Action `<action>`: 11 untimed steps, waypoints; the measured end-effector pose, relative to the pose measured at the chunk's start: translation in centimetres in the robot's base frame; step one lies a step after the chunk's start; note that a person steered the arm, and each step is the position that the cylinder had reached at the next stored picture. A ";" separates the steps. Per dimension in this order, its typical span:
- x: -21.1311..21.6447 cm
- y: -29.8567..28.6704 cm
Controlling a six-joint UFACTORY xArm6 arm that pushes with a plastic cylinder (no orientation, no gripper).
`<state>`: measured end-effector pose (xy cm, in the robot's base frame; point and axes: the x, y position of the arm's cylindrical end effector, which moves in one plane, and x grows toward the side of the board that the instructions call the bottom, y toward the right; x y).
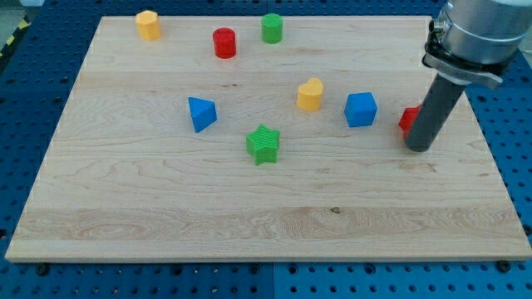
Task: Push the red star towards top right
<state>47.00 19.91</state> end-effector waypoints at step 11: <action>-18.1 2.4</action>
<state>28.94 22.32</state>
